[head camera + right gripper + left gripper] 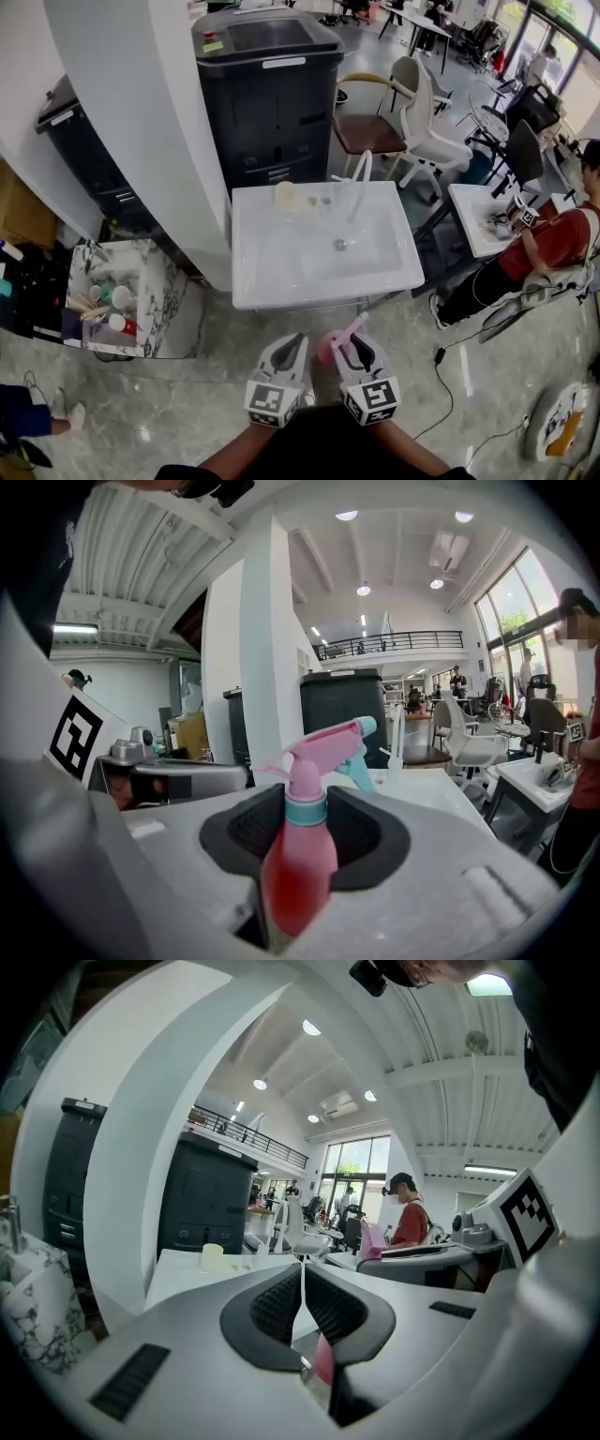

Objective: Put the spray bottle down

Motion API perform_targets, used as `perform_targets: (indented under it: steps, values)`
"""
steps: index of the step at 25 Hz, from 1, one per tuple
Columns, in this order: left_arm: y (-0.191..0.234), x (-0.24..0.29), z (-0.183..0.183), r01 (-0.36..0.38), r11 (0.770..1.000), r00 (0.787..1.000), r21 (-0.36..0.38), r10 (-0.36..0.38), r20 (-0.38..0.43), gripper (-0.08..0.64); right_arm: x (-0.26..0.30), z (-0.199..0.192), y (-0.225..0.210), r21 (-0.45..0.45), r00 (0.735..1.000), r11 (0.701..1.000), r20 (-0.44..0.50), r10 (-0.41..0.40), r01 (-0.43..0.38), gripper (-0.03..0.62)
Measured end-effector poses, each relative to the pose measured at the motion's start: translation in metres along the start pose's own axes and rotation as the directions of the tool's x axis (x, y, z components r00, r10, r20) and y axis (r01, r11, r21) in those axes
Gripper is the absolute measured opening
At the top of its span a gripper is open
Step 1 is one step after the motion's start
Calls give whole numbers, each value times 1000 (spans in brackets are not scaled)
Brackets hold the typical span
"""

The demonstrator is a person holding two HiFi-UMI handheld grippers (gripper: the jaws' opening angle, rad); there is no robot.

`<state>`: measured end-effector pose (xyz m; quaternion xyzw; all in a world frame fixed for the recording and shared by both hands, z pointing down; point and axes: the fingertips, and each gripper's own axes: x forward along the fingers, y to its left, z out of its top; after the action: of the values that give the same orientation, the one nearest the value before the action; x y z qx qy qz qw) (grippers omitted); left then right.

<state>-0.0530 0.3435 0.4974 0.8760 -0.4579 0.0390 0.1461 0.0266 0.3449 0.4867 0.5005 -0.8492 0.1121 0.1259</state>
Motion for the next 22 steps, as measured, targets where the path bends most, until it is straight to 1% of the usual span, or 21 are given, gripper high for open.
perform_targets:
  steps: [3,7,11,17,19,22]
  values:
    - [6,19,-3,-8,1000,1000,-14,8,-9,28,15,1,-17,-2,1000,1000,9,9,-9,137]
    - [19,60,2,-29,1000,999,6,30,-26,28,47,11,-46,5,999,1000,31,27,-27,133]
    - [33,101,7,-64,998,996,-25,62,-62,28,79,23,-73,-5,996,997,24,81,-81,132]
    - [66,167,22,-138,990,988,-9,137,-74,28,143,42,-109,-42,982,982,9,187,-186,132]
    - [77,187,31,-167,986,983,0,167,-71,28,163,51,-118,-66,975,973,15,222,-220,132]
    - [92,212,43,-213,977,975,0,213,-66,28,189,61,-132,-71,964,962,20,264,-262,132]
